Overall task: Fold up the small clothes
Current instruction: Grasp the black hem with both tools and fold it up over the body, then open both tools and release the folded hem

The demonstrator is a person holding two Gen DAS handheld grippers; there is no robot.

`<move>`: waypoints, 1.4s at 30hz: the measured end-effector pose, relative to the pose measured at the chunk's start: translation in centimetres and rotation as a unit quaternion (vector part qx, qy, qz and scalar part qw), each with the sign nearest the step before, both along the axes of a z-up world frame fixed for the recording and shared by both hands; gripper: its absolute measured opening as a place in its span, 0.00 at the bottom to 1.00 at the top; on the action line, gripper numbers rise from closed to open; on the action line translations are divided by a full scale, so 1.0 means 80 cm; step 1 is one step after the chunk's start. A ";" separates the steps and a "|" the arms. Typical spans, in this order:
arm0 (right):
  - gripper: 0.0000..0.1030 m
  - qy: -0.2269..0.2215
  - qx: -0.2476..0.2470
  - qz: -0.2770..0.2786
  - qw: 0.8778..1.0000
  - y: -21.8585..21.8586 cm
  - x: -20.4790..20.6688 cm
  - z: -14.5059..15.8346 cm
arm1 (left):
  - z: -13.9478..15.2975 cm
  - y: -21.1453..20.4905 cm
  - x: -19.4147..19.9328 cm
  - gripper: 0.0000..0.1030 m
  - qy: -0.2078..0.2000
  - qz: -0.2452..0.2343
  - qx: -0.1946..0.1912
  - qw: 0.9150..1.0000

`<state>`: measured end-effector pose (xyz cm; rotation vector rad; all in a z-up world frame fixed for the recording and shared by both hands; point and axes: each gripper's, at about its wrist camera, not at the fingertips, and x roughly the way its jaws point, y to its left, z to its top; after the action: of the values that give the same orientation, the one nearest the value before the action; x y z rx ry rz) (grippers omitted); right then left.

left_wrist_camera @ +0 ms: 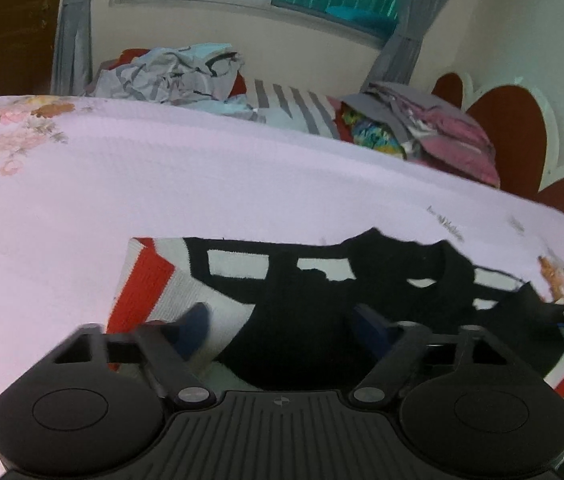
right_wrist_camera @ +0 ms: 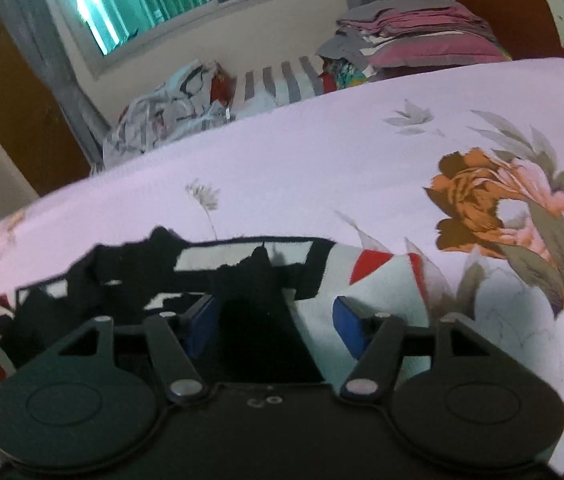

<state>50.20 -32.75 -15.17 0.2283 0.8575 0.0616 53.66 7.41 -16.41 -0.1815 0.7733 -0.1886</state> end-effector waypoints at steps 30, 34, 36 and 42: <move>0.23 -0.038 -0.059 -0.019 0.997 -0.003 0.015 -0.003 | -0.015 0.012 0.007 0.05 -0.038 0.043 0.034 0.998; 0.25 -0.057 -0.048 -0.012 0.997 0.008 -0.011 0.022 | 0.002 0.014 -0.012 0.48 -0.045 0.059 0.039 0.996; 0.25 -0.060 -0.043 0.008 0.997 0.023 -0.024 0.030 | 0.015 0.009 -0.032 0.65 -0.064 0.061 0.042 0.995; 0.25 -0.047 -0.033 0.077 0.995 0.095 -0.057 0.028 | 0.033 -0.033 -0.085 0.65 -0.073 -0.003 0.026 0.997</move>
<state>45.64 -25.14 -12.95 0.0973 0.7816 0.1856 46.87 4.79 -13.76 -0.1153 0.6321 -0.1863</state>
